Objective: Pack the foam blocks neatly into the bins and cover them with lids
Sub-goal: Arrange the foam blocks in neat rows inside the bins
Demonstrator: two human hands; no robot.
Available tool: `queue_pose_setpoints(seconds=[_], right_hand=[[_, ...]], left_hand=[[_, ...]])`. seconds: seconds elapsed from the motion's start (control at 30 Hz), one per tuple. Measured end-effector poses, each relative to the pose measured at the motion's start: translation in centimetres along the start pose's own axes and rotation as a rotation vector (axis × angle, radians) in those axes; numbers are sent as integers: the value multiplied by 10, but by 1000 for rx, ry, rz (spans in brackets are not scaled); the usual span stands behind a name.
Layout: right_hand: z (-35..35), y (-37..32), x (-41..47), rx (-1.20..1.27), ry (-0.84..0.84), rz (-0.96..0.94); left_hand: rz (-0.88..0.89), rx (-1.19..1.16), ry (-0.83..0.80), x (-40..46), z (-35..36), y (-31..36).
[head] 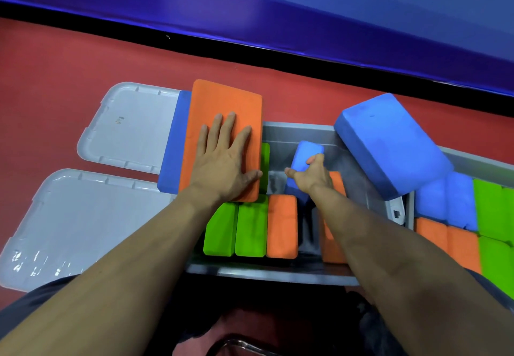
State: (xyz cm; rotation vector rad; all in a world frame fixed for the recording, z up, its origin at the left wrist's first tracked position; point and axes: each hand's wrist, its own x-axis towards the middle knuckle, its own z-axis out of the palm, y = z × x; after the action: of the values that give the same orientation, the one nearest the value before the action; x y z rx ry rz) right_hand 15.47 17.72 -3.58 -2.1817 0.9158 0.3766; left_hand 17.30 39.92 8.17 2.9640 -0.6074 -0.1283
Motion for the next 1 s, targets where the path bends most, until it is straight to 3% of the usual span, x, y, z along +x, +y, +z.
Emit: queue_pose_setpoints(seconds=[0.3,0.47,0.77,1.0], right_hand=[[7,-2,-15,-51,-44,-214],[18,0,-15,-15,-57,-231],[38,6,1,34,-222,-291],[44,6,5,78,-214,-284]], left_hand=[[-6,-7,14,-2,0,0],[0,-3,28,-1,2,0],[8,-17,38,0,3,-2],[35,-60,92,-6,3,-6]])
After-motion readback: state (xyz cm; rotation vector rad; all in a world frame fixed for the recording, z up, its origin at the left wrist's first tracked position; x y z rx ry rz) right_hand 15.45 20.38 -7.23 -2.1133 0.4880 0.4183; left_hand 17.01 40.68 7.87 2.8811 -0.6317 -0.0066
